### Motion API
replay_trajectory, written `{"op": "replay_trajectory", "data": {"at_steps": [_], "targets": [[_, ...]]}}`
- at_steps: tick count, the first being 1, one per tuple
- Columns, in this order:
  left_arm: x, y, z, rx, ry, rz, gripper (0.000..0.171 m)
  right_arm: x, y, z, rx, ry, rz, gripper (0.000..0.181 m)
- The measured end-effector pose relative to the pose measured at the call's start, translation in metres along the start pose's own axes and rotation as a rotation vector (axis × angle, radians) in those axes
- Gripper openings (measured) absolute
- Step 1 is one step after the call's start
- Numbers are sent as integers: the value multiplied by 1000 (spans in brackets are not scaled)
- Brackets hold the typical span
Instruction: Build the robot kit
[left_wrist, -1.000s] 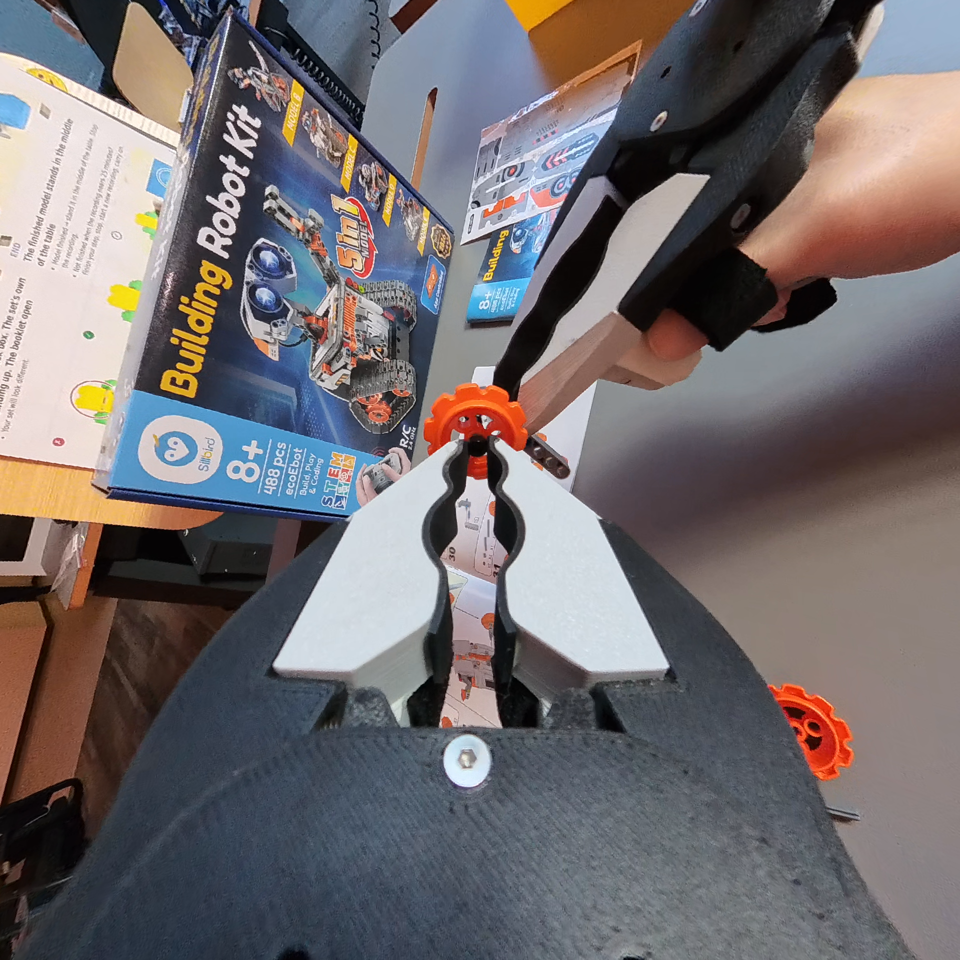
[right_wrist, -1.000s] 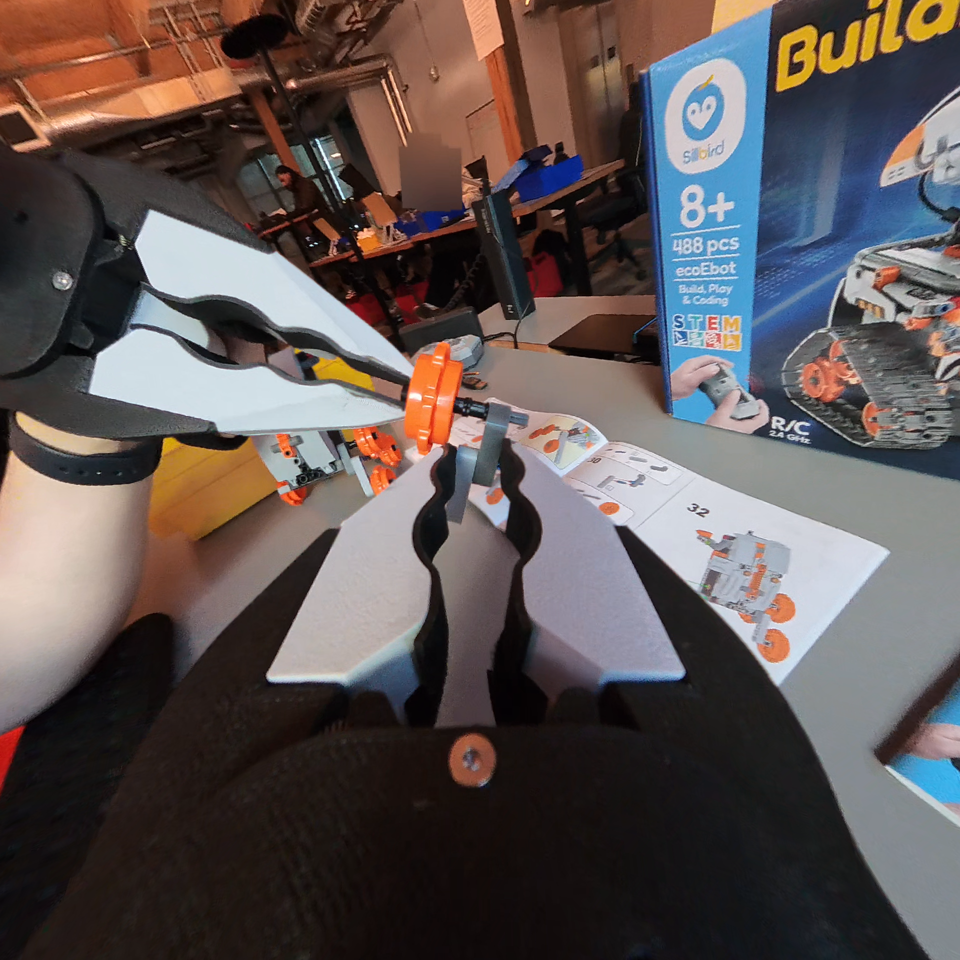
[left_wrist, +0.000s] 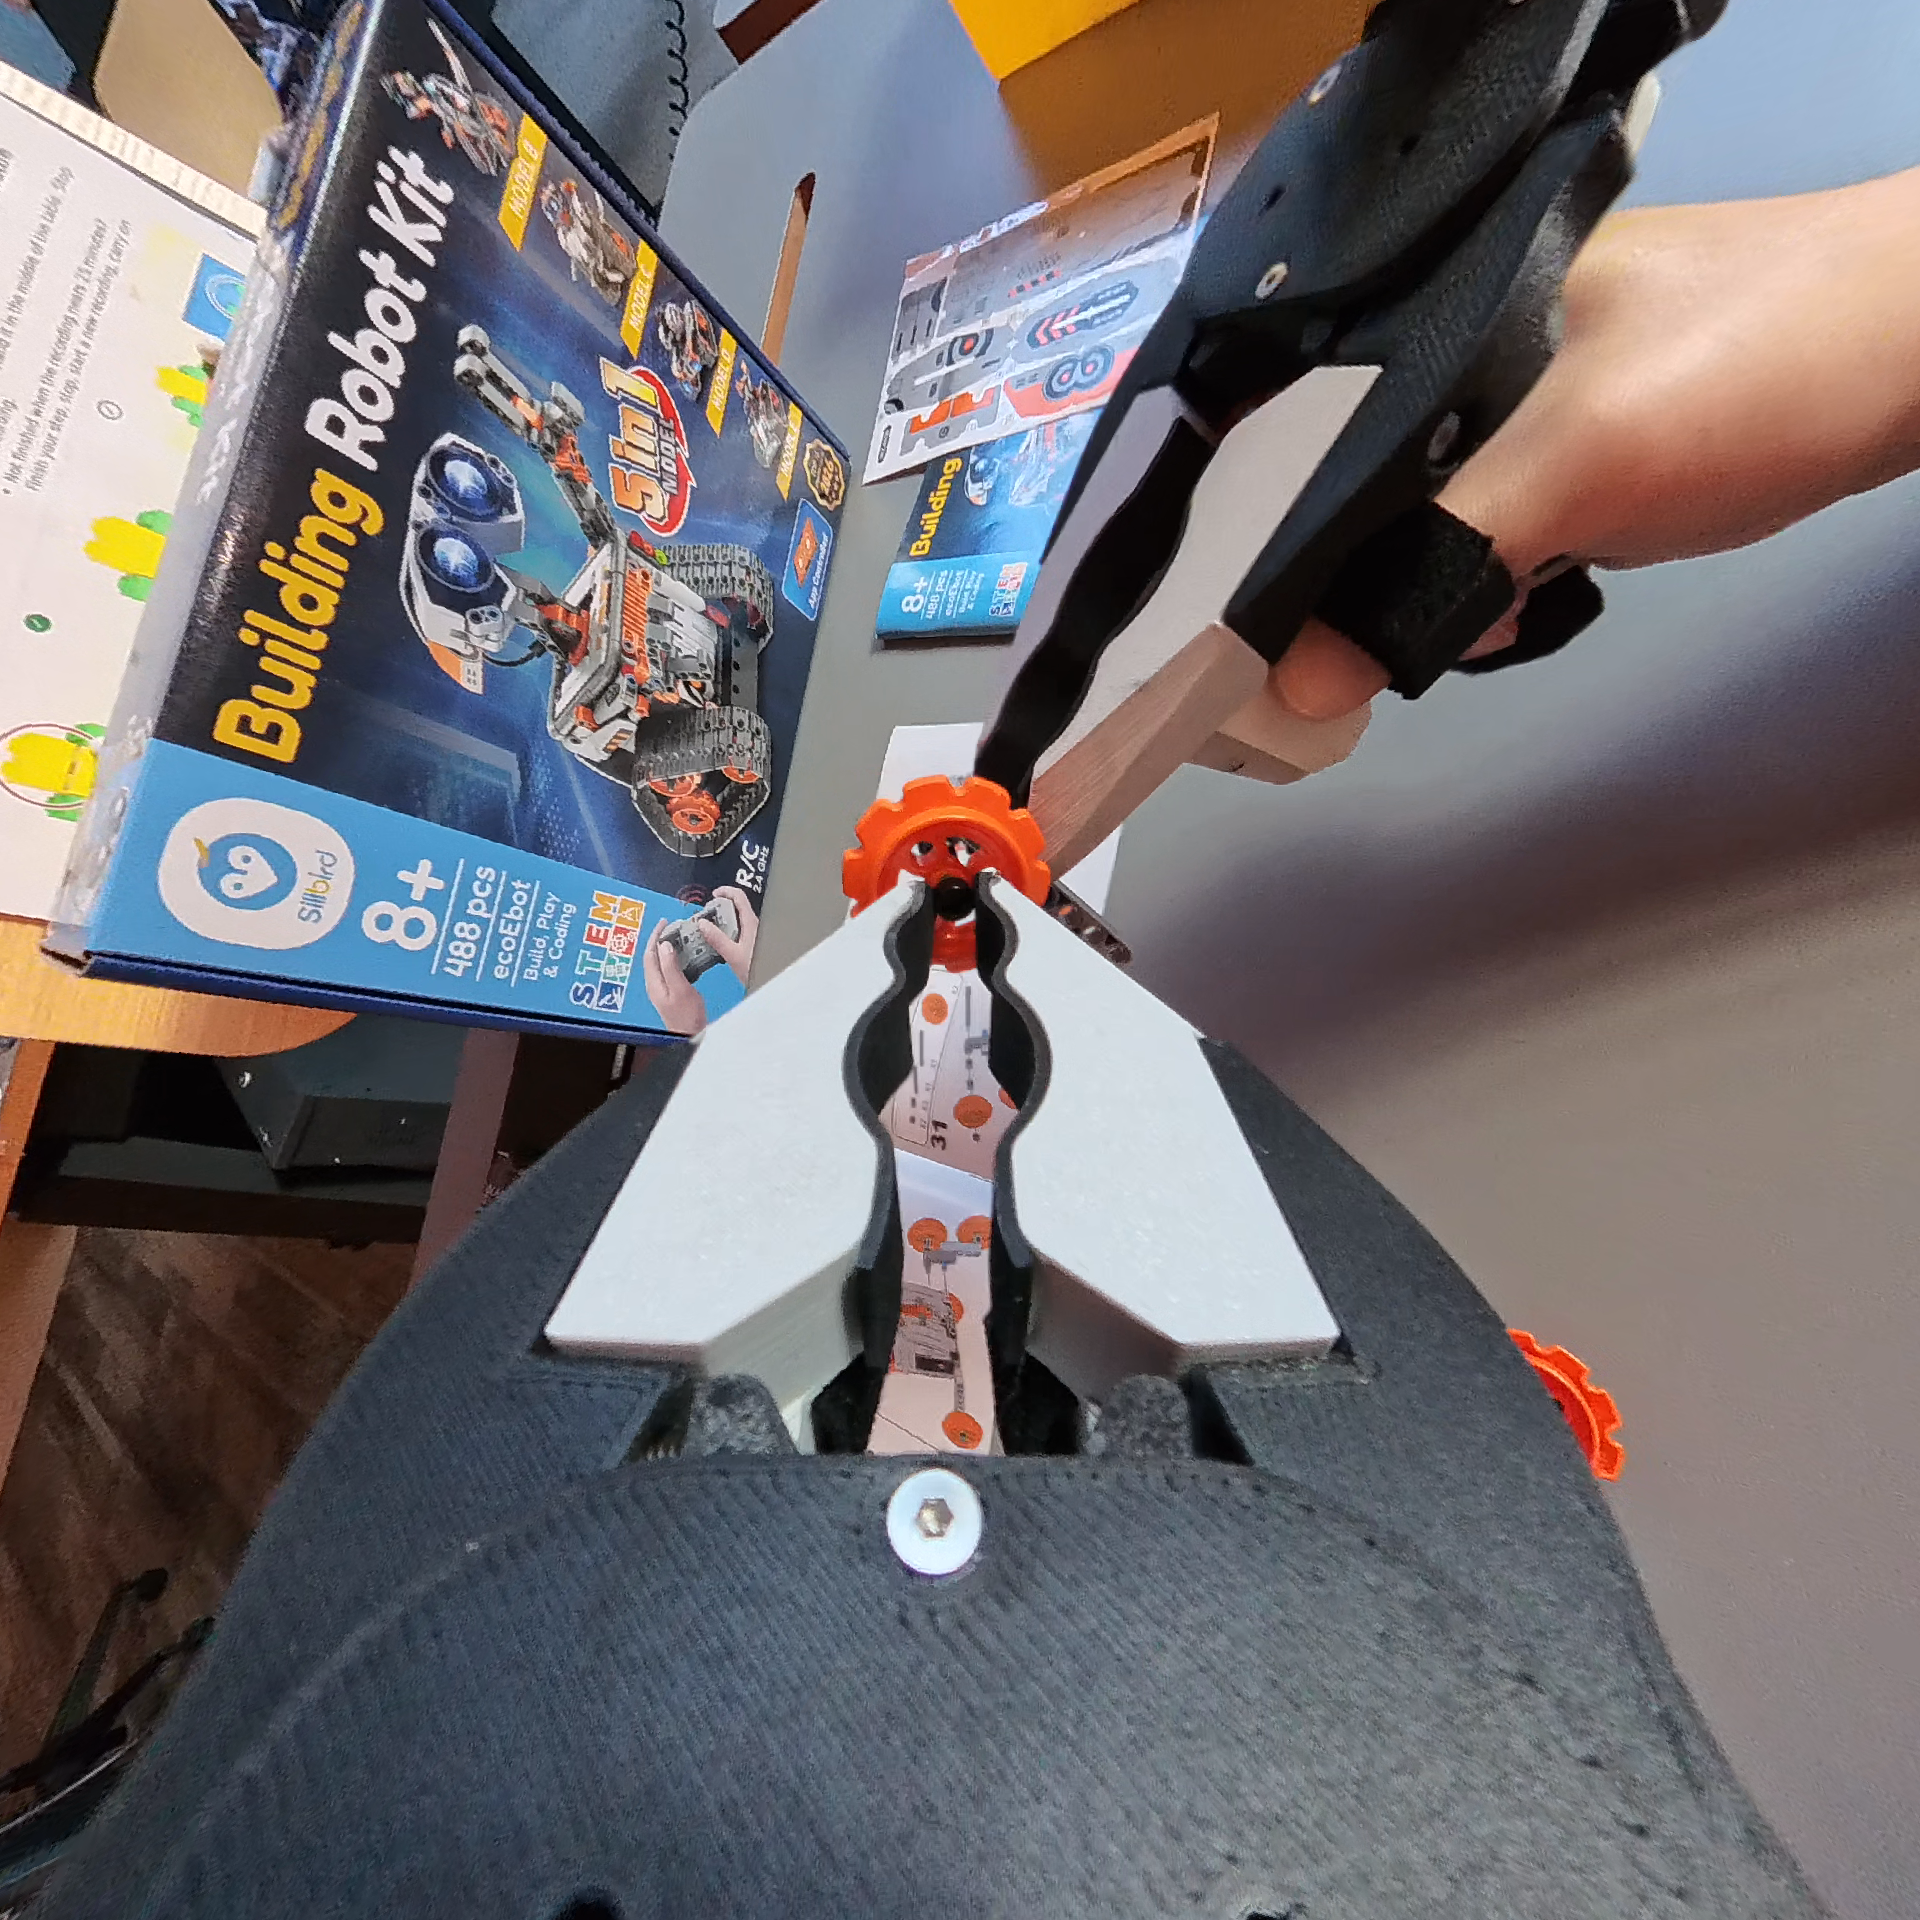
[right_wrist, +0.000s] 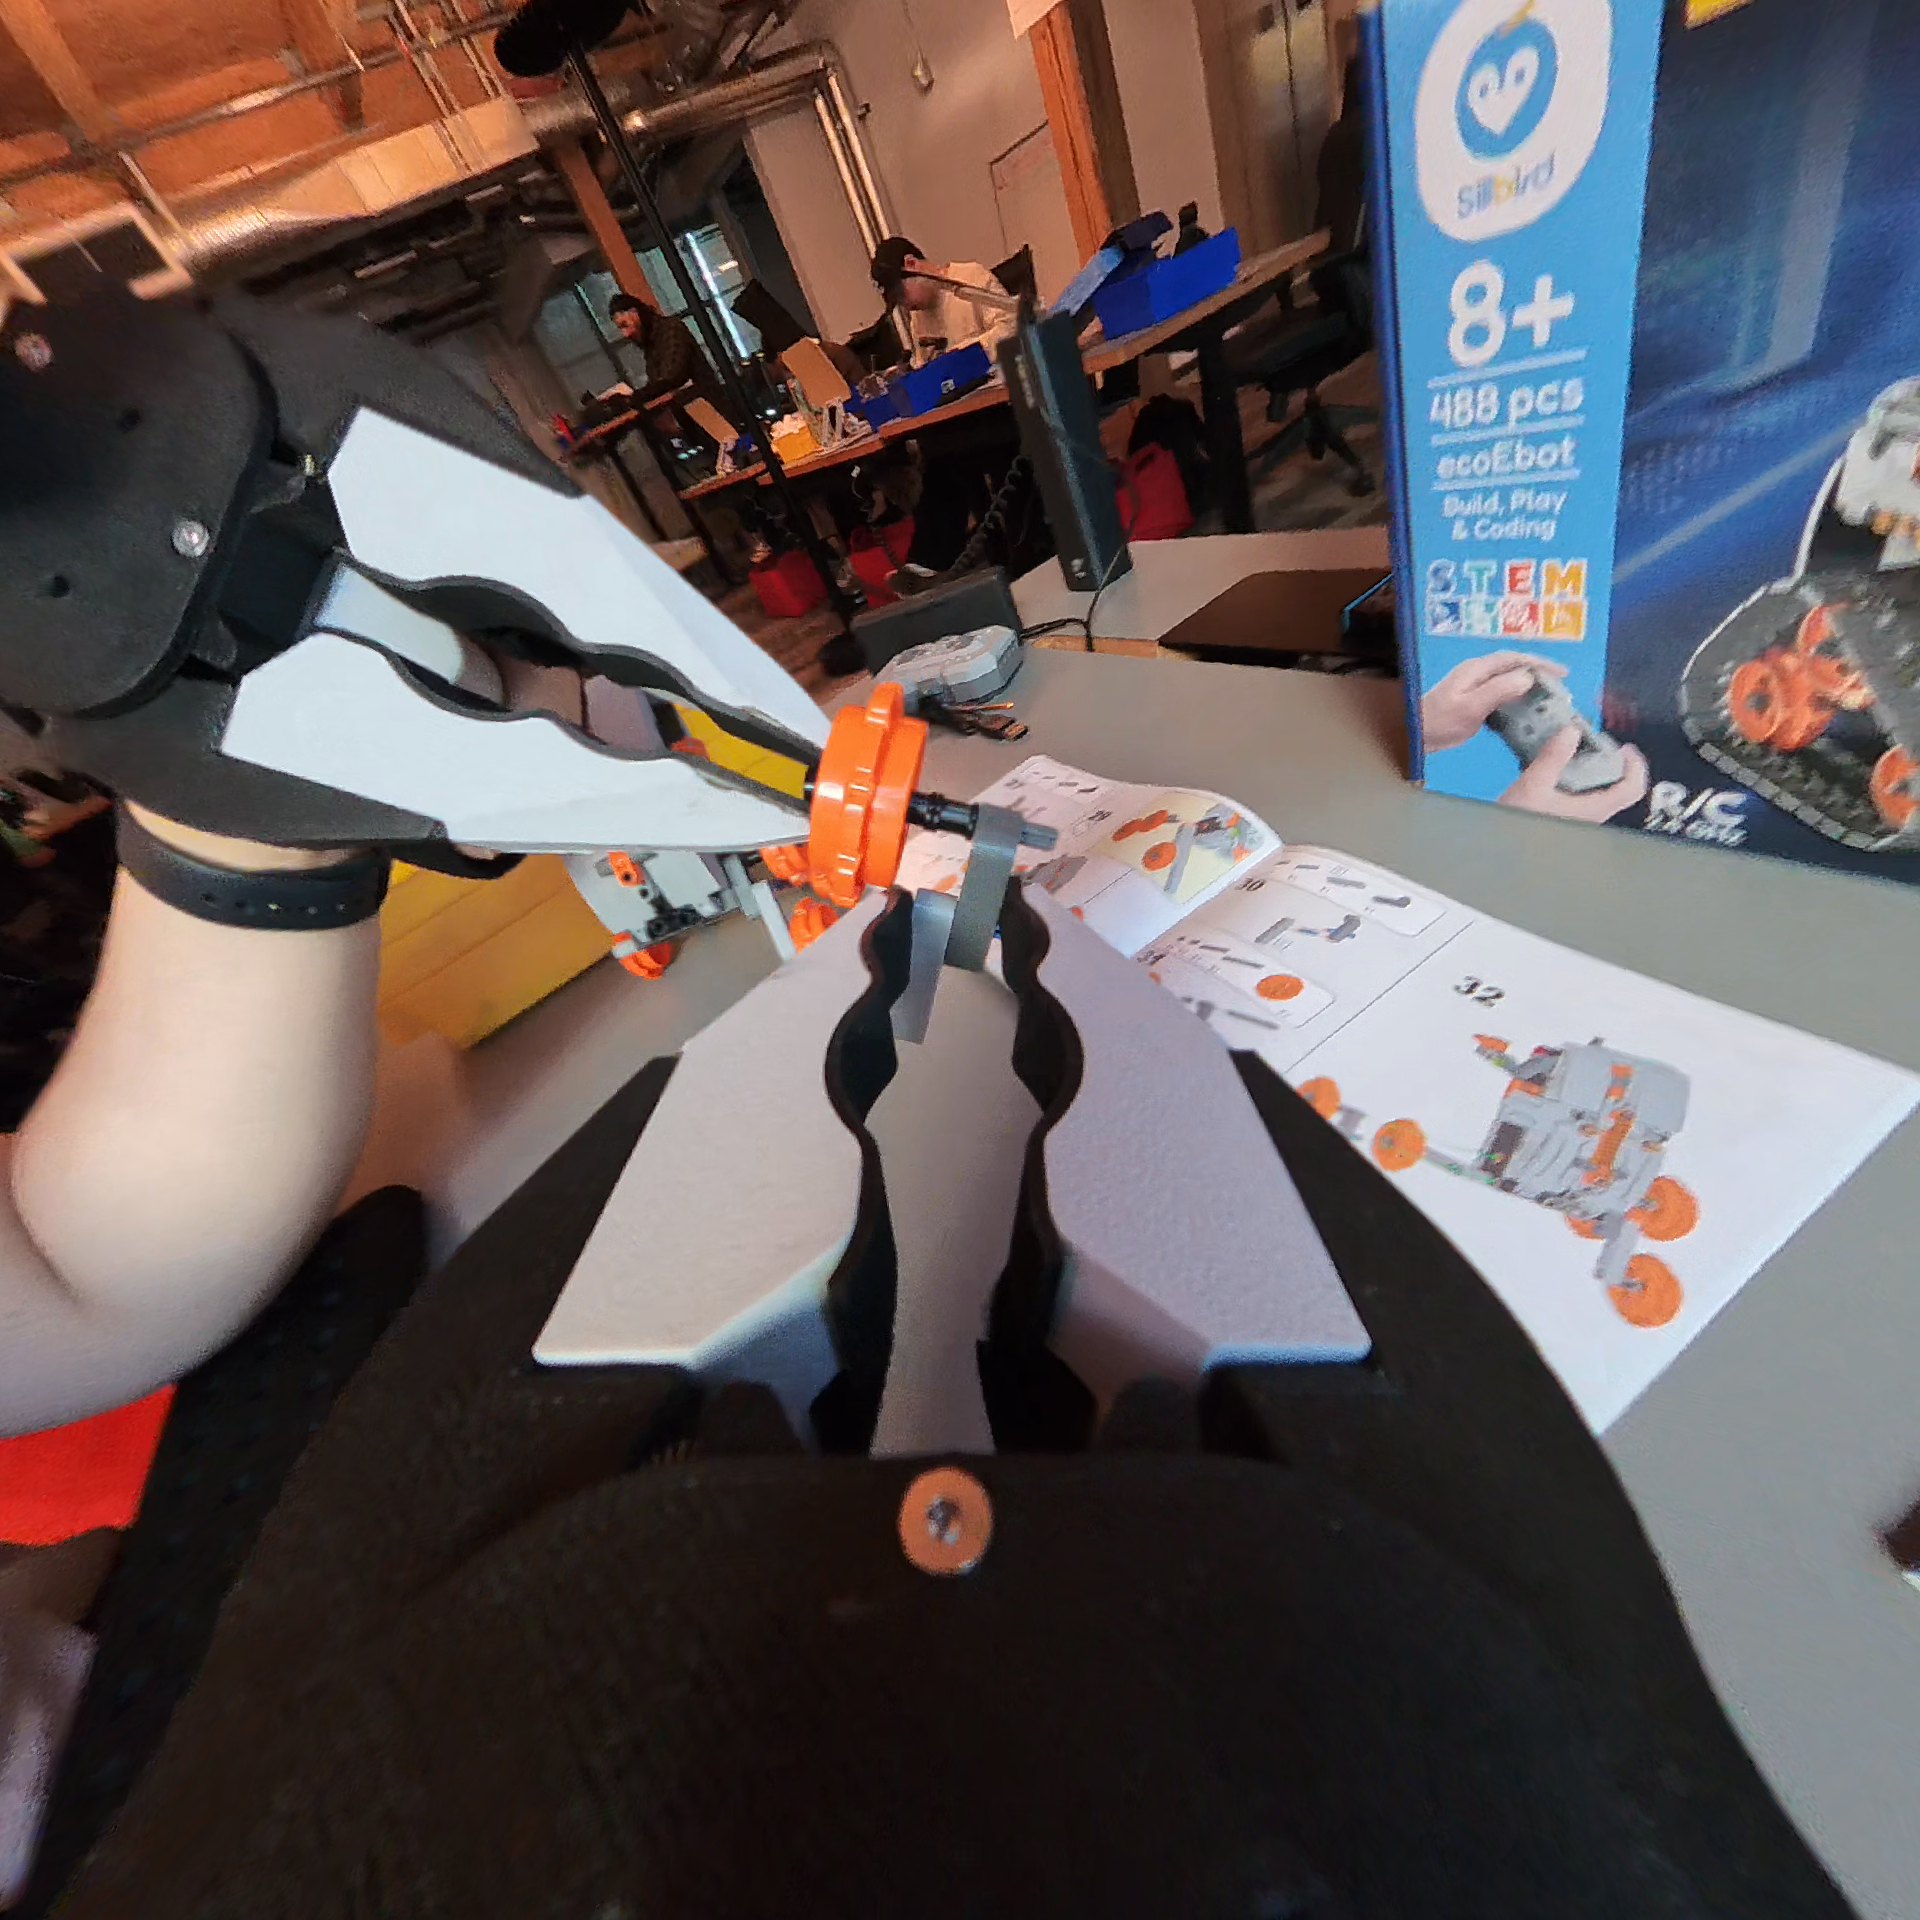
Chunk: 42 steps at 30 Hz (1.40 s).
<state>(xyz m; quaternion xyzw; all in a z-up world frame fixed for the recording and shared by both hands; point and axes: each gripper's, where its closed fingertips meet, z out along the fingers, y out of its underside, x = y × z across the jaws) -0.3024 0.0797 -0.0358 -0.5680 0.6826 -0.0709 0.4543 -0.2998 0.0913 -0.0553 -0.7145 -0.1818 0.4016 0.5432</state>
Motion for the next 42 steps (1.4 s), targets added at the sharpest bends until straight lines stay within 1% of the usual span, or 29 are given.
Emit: {"op": "replay_trajectory", "data": {"at_steps": [6,9,16,23,25,29,31,33,35,39,42], "targets": [[1,5,0,-31,13,-25,6,-5,10,6,-14,-143,232,16],[2,5,0,-30,26,-40,10,-8,14,8,-27,-187,304,16],[3,8,1,-34,38,-47,10,-12,19,10,-35,-284,480,16],[6,4,-2,27,106,-118,13,-15,24,12,-48,-350,604,16],[5,-1,-7,72,127,-145,14,-13,24,11,-45,-354,634,16],[-11,-12,-27,190,120,-232,15,-11,24,10,-38,-360,662,16],[-20,-9,-38,210,100,-254,12,-9,22,10,-33,-347,649,16],[-19,-2,-42,189,102,-224,11,-5,21,9,-28,-315,606,16],[-12,0,-40,173,104,-163,12,-4,19,8,-28,-294,563,16],[-3,-4,-23,142,87,-73,12,-4,17,6,-29,-280,538,16],[2,1,-14,87,65,2,11,-3,17,6,-29,-274,535,16]]}}
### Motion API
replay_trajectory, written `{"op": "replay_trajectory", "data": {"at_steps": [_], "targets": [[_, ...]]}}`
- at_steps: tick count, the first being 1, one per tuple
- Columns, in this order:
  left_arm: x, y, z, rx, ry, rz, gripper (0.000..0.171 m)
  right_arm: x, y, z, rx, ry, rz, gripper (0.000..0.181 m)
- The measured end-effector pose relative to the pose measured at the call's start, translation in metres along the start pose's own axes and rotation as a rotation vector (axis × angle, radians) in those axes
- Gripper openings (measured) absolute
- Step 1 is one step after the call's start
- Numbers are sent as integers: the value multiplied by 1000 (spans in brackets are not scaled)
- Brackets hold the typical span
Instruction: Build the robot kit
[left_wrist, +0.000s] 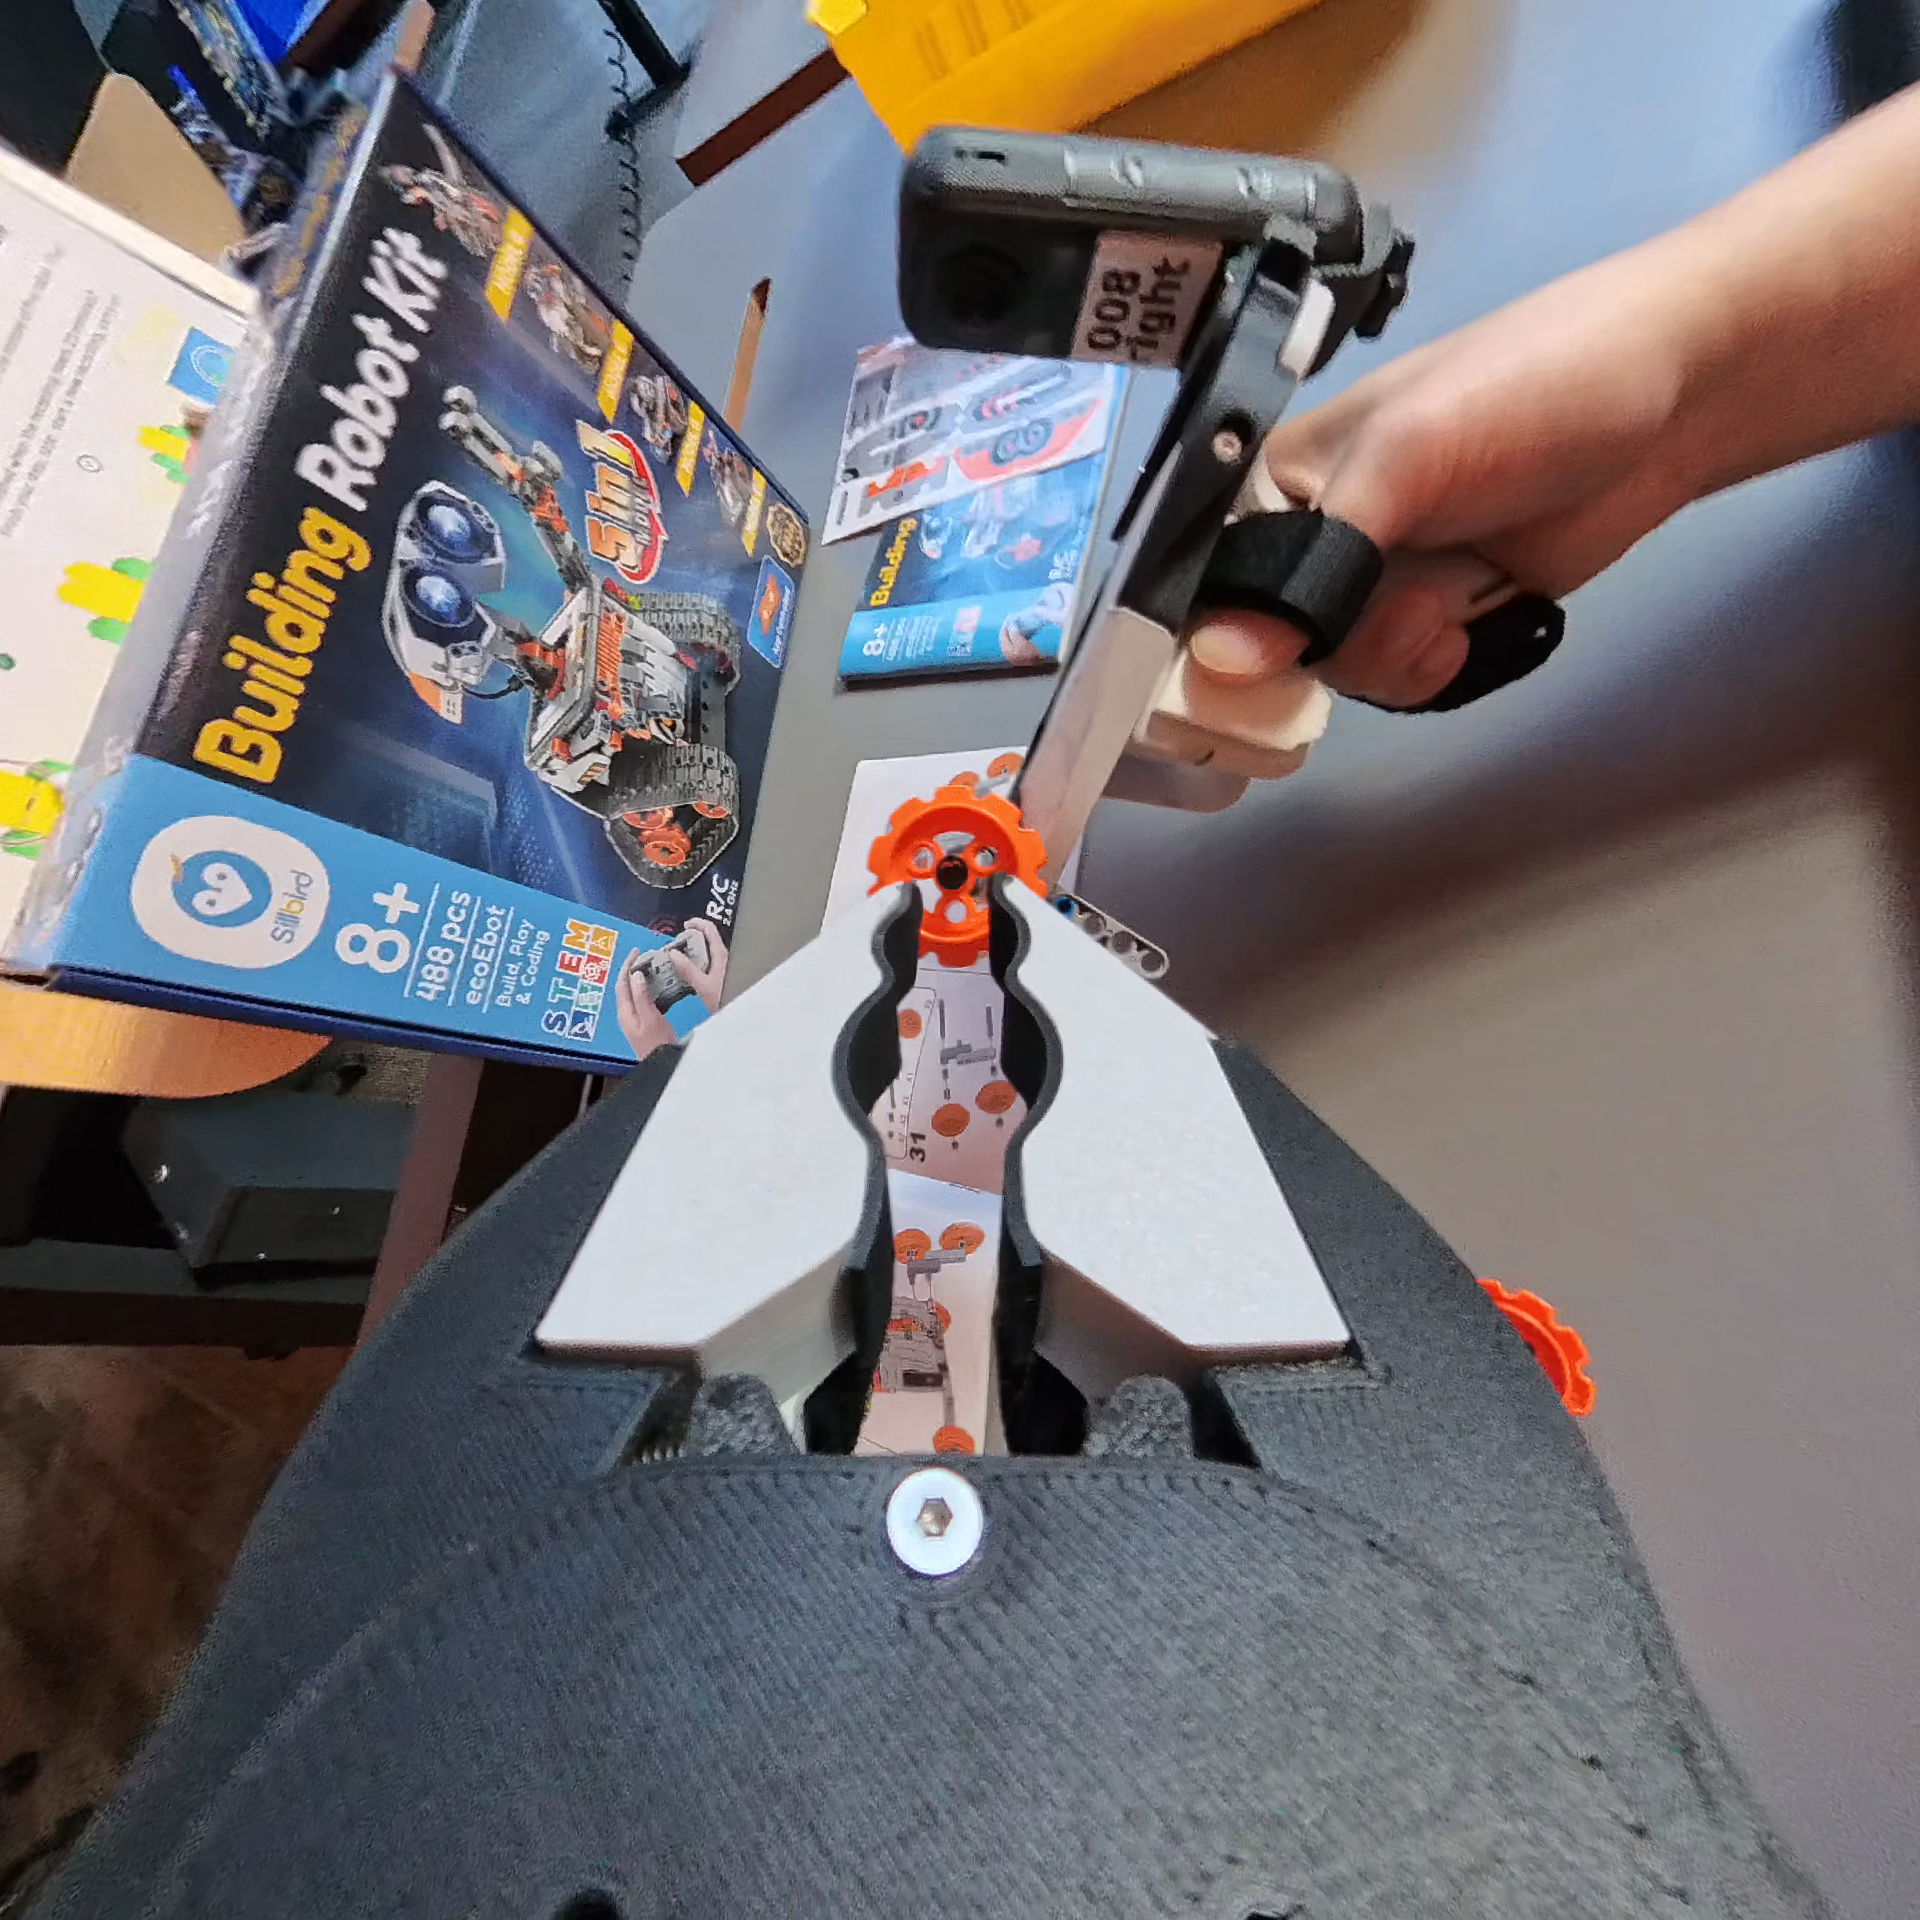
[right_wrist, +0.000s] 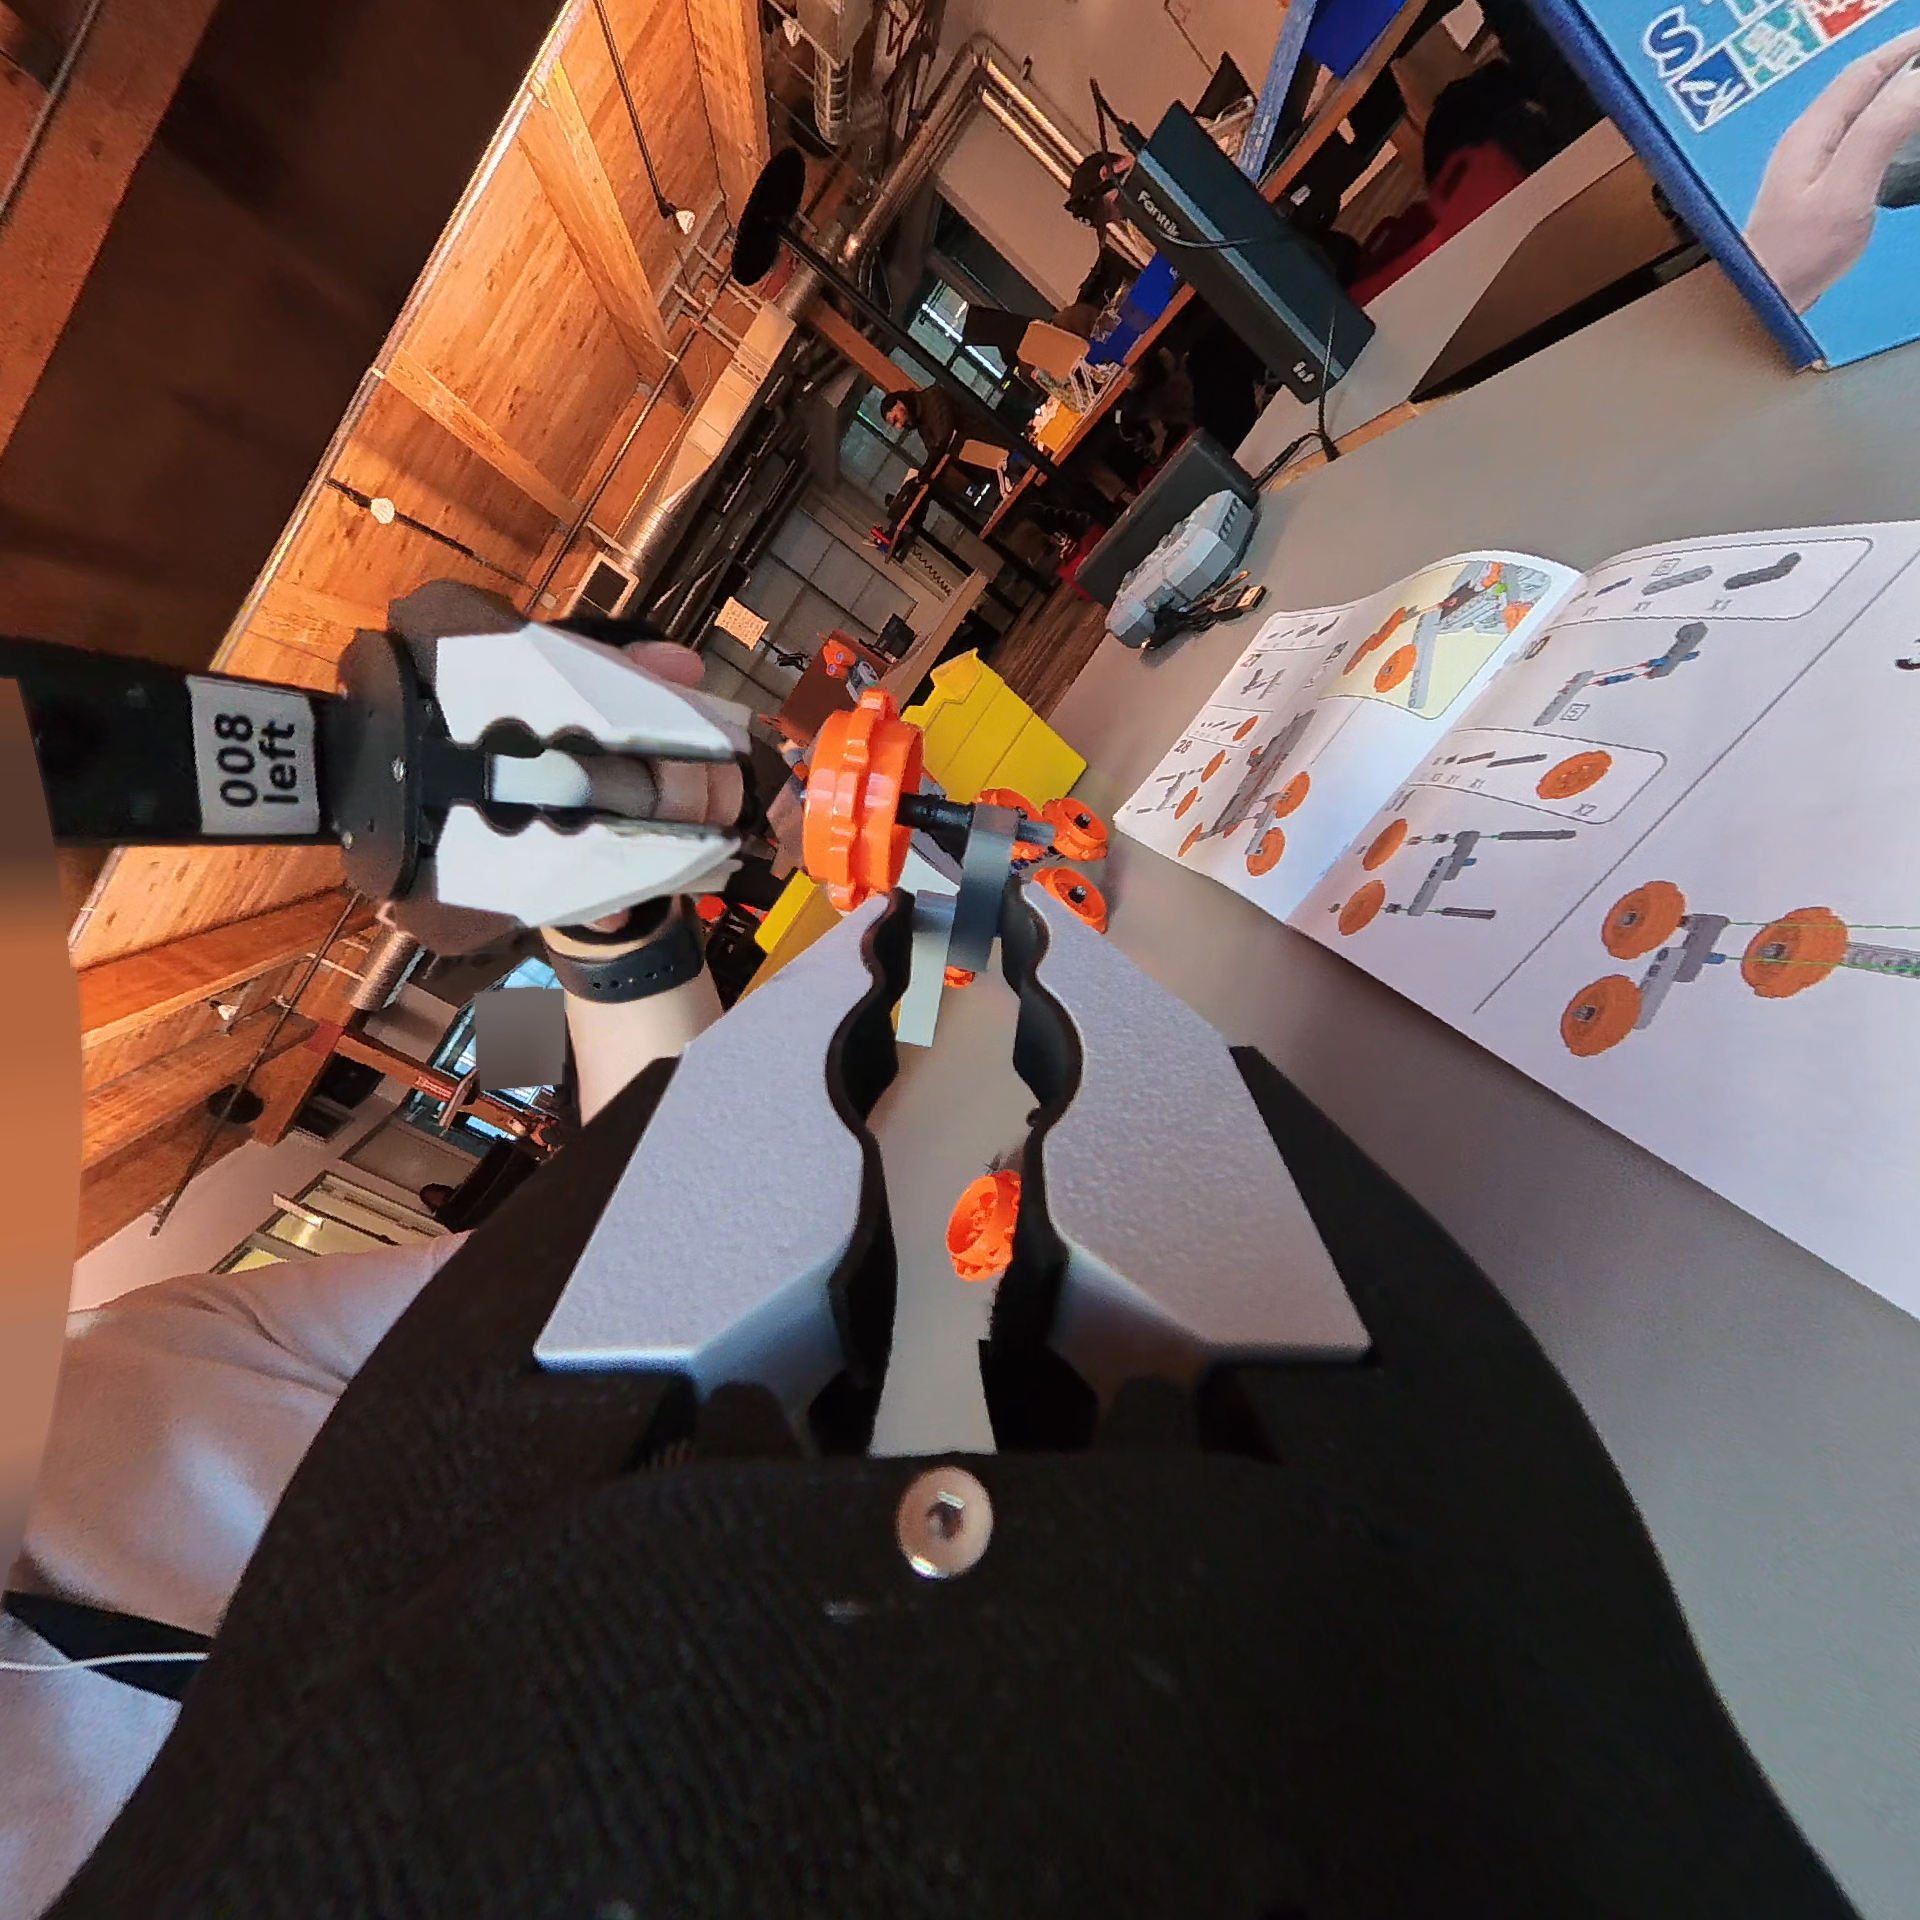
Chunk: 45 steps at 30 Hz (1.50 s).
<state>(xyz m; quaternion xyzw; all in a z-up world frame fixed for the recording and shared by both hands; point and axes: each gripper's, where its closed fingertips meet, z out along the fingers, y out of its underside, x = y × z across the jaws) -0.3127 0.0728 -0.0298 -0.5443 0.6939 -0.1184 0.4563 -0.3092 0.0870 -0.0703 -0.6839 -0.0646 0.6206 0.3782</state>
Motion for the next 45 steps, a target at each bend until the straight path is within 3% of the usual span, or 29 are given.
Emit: {"op": "replay_trajectory", "data": {"at_steps": [8,39,45], "targets": [[1,6,11,-56,-50,97,10,4,3,0,-24,34,-30,16],[3,9,16,-58,-35,91,5,1,4,1,-53,65,-112,16],[5,12,16,-99,-18,92,5,3,2,-2,-94,168,-280,16]]}}
